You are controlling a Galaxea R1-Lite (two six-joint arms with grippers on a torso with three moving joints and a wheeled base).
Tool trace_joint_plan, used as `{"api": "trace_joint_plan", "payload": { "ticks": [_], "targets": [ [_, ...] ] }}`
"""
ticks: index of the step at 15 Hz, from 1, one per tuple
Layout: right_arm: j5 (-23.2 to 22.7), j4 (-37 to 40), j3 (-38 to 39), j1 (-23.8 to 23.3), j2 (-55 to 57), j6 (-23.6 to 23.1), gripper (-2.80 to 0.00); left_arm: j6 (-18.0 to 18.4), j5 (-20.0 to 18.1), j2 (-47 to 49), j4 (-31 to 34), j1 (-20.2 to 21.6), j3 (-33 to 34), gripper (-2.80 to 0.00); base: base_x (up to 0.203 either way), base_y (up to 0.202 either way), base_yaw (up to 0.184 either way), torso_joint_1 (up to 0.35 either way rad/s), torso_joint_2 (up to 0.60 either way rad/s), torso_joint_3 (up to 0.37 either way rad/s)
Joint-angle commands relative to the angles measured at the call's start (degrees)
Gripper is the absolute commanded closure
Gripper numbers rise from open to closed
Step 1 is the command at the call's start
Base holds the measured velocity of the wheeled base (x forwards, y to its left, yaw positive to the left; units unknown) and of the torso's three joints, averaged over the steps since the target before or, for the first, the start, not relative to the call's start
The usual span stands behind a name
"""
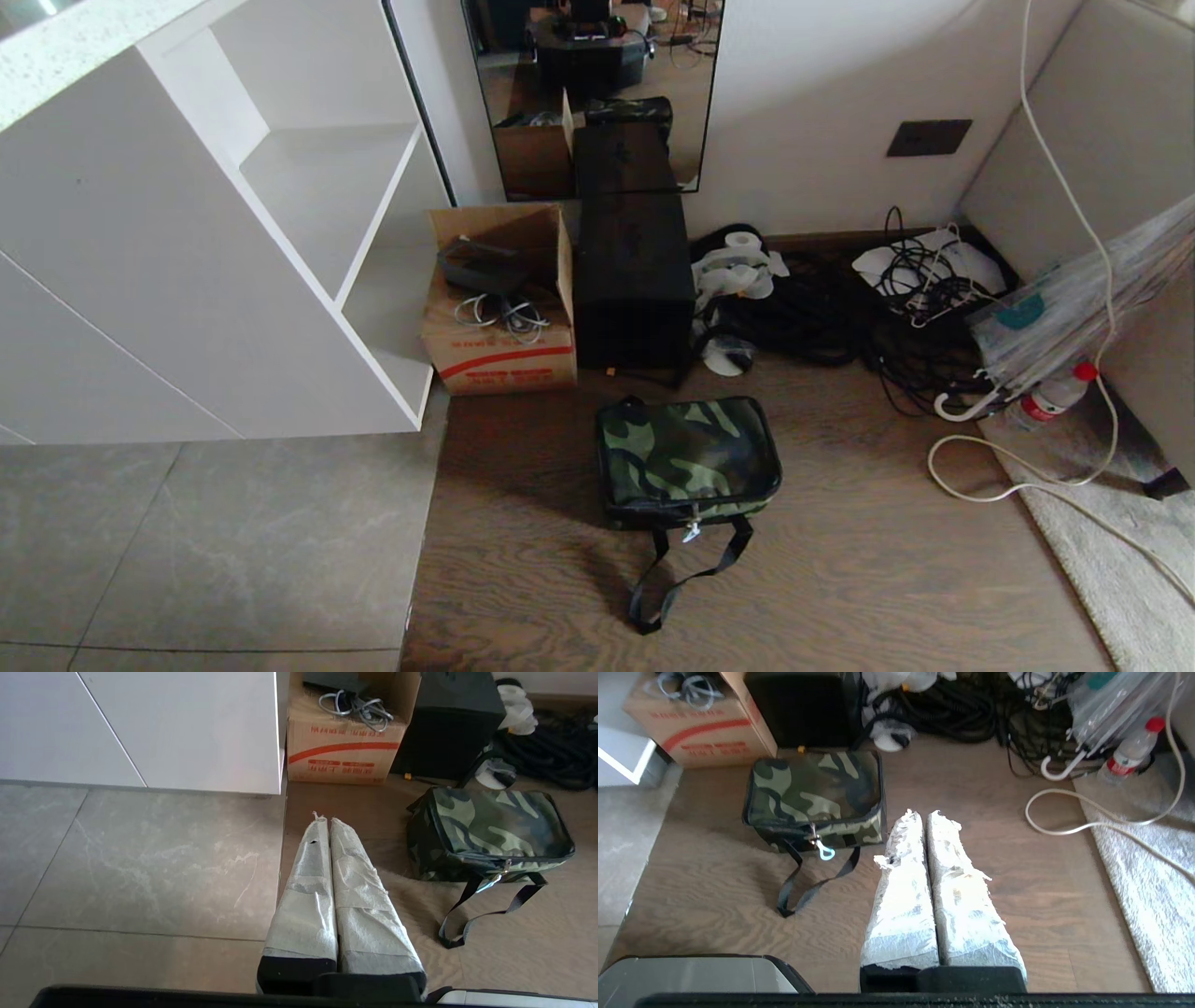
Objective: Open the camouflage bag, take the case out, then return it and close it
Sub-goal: Open the top of the storage box
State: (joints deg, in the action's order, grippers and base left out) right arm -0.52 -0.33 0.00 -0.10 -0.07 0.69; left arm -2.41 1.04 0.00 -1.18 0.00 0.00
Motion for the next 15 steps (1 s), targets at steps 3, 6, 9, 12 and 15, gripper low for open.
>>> {"api": "trace_joint_plan", "payload": {
  "ticks": [3, 6, 9, 12, 15],
  "targets": [
    [0.0, 0.0, 0.0, 0.0, 0.1, 0.0, 0.0, 0.0, 0.0, 0.0, 0.0, 0.0, 0.5, 0.0, 0.0, 0.0, 0.0, 0.005, 0.0, -0.047],
    [0.0, 0.0, 0.0, 0.0, 0.1, 0.0, 0.0, 0.0, 0.0, 0.0, 0.0, 0.0, 0.5, 0.0, 0.0, 0.0, 0.0, 0.0, 0.0, 0.0],
    [0.0, 0.0, 0.0, 0.0, 0.0, 0.0, 0.0, 0.0, 0.0, 0.0, 0.0, 0.0, 0.5, 0.0, 0.0, 0.0, 0.0, 0.0, 0.0, 0.0],
    [0.0, 0.0, 0.0, 0.0, 0.1, 0.0, 0.0, 0.0, 0.0, 0.0, 0.0, 0.0, 0.5, 0.0, 0.0, 0.0, 0.0, 0.0, 0.0, 0.0],
    [0.0, 0.0, 0.0, 0.0, 0.0, 0.0, 0.0, 0.0, 0.0, 0.0, 0.0, 0.0, 0.5, 0.0, 0.0, 0.0, 0.0, 0.0, 0.0, 0.0]
  ]
}}
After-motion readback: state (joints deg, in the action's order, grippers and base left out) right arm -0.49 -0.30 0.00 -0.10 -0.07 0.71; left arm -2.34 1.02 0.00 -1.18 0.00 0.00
